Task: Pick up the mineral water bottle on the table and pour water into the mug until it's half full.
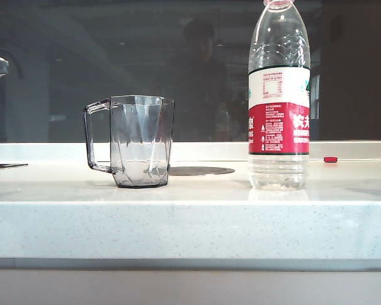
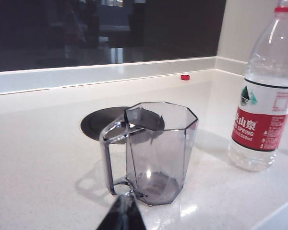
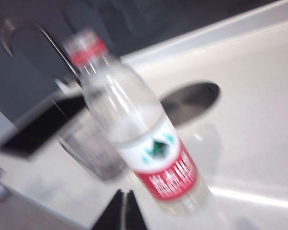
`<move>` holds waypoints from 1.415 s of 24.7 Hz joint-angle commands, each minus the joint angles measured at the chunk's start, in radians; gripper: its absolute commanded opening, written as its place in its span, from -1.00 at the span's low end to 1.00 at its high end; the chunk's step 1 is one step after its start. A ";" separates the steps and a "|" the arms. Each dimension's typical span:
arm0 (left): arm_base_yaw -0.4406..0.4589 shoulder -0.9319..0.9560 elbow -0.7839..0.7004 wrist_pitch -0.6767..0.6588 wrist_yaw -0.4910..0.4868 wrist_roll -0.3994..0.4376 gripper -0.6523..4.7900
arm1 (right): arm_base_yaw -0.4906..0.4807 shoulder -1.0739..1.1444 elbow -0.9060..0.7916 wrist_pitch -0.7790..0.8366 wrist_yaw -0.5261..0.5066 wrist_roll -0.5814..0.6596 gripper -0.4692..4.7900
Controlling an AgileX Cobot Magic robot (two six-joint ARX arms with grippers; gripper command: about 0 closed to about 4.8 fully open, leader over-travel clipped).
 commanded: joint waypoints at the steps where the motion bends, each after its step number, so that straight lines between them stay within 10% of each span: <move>1: 0.002 0.001 0.002 0.013 0.003 -0.003 -0.78 | 0.153 0.078 0.011 -0.028 0.177 -0.070 -0.04; 6: 0.002 0.000 0.002 0.013 0.003 -0.003 -0.78 | 0.468 0.309 0.011 0.138 0.573 -0.122 1.00; 10: 0.002 0.000 0.002 0.013 0.004 -0.003 -0.78 | 0.683 0.527 0.011 0.324 0.991 -0.150 1.00; 22: 0.002 0.000 0.002 0.013 0.003 -0.003 -0.78 | 0.691 1.175 0.011 1.001 1.115 -0.153 1.00; 35: 0.002 0.000 0.002 0.013 0.003 -0.003 -0.78 | 0.601 1.303 0.011 1.193 1.028 -0.153 1.00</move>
